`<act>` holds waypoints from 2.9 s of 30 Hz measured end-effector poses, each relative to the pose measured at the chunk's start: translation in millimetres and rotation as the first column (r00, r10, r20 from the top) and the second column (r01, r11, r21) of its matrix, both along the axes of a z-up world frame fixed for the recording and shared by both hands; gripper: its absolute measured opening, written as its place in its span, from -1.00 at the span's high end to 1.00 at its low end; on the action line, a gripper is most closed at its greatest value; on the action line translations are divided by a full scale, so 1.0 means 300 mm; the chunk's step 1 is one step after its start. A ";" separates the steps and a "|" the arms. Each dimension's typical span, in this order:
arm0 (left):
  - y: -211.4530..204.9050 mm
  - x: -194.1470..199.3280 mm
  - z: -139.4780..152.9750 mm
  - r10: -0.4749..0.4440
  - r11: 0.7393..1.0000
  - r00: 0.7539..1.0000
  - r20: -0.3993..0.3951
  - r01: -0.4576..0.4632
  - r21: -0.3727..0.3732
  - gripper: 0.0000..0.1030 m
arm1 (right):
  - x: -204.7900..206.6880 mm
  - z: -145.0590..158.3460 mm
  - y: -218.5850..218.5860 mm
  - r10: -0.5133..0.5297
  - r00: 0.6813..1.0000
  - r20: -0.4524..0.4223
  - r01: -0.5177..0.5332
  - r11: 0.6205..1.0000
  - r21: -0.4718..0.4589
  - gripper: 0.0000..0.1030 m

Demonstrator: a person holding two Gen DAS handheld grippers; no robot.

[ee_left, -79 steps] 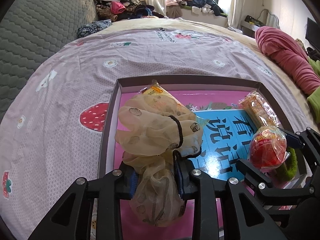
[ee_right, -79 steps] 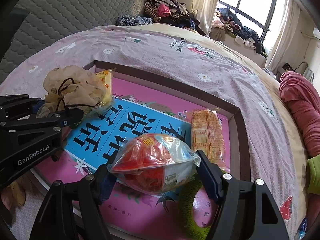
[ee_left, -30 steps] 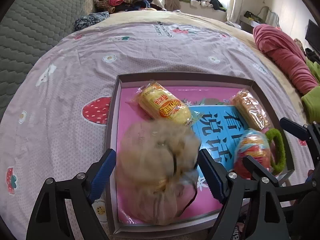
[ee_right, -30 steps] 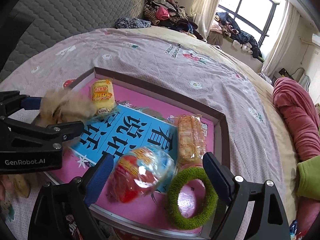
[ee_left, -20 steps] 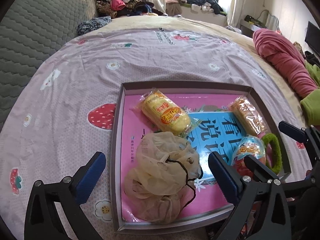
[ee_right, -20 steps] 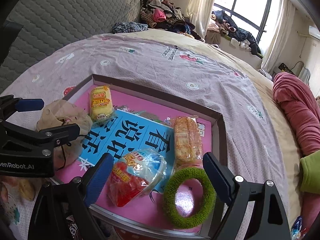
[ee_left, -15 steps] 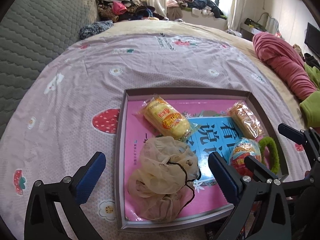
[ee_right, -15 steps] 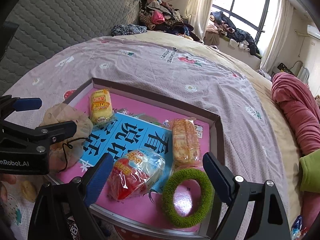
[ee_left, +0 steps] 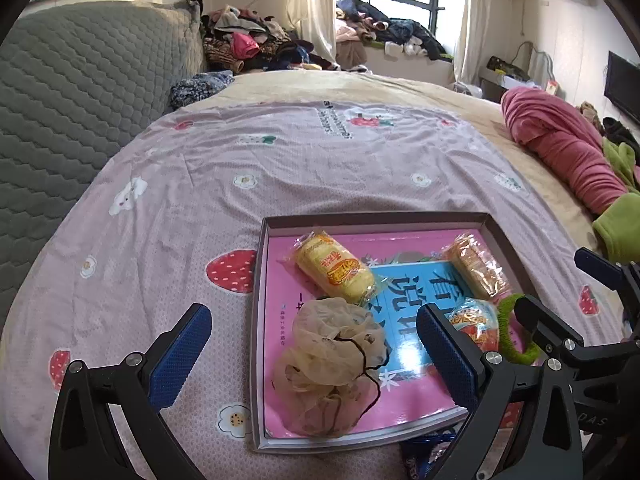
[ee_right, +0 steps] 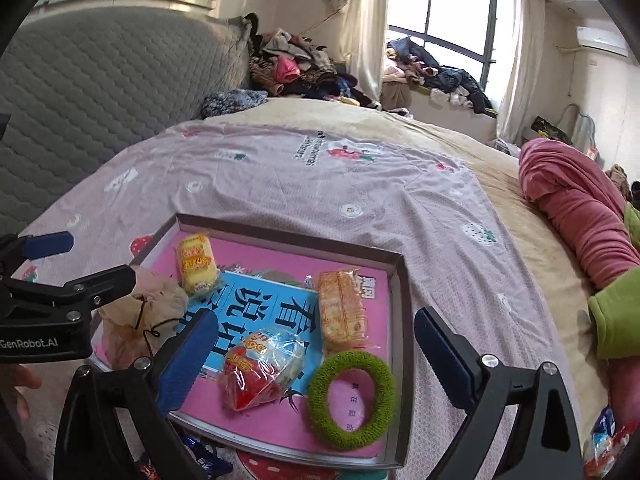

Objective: Organize objects
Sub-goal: 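Withdraw both grippers from the tray toward the walnut and blue cookie pack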

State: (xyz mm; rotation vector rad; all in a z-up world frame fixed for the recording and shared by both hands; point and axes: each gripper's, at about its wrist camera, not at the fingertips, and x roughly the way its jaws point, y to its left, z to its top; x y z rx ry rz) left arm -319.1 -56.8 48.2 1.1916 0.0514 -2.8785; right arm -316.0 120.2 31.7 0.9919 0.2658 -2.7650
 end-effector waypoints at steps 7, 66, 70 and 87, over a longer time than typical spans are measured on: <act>0.008 0.050 0.052 0.024 0.999 0.999 -0.048 -0.026 -0.030 -0.98 | 0.051 0.045 0.021 -0.025 0.999 -0.033 0.025 0.999 -0.020 -0.96; -0.088 0.723 0.145 0.042 0.993 0.999 0.014 -0.040 -0.107 -0.98 | 0.711 0.304 -0.077 0.013 0.997 -0.079 -0.015 0.999 -0.029 -0.98; -0.088 0.689 0.063 0.035 0.993 0.998 0.044 -0.030 -0.114 -0.98 | 0.679 0.251 -0.085 0.007 0.999 -0.045 -0.008 1.000 -0.025 -0.98; -0.075 0.580 -0.152 0.014 0.994 0.995 0.103 -0.002 -0.111 -0.98 | 0.536 0.026 -0.123 -0.004 0.998 0.060 0.004 1.000 0.010 -0.98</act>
